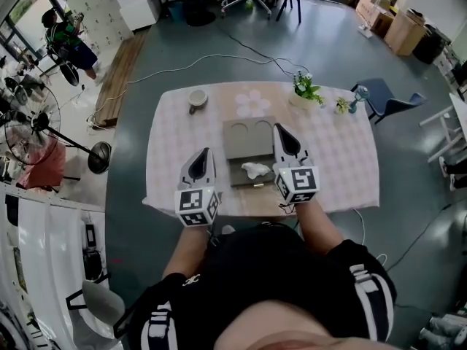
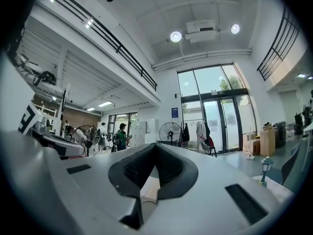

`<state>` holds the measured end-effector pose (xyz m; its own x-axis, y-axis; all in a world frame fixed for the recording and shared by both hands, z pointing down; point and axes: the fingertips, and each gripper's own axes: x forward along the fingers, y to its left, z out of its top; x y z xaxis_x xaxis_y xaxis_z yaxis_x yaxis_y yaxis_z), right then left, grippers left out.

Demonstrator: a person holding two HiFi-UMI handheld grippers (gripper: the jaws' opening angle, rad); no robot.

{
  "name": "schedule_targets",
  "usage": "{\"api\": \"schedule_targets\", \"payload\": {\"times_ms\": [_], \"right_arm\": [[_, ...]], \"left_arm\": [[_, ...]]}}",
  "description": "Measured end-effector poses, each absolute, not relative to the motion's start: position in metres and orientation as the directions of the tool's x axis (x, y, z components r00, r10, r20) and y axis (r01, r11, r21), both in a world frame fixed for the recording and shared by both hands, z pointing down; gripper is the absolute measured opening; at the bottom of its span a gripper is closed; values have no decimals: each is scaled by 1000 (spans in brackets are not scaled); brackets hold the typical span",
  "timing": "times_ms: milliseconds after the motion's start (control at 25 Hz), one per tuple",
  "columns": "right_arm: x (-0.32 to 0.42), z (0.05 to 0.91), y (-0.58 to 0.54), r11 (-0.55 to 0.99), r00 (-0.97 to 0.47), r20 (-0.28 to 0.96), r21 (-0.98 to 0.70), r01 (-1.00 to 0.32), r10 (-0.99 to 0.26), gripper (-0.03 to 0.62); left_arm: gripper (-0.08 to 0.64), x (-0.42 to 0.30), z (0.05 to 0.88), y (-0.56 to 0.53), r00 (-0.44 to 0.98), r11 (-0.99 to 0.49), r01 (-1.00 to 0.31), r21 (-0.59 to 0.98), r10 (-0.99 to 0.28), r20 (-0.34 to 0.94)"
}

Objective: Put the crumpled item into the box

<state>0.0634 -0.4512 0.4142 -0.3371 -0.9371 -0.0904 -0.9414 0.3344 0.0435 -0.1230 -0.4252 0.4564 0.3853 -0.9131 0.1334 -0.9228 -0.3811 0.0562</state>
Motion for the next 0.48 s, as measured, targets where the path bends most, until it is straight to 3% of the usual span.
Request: {"api": "schedule_targets", "payload": {"times_ms": [480], "right_arm": [[56,415,-454,329,-333,-85,59,-942,-939,2]], "left_arm": [[-3,-127,453,-431,396,-392,-918,56,-910,126]]}}
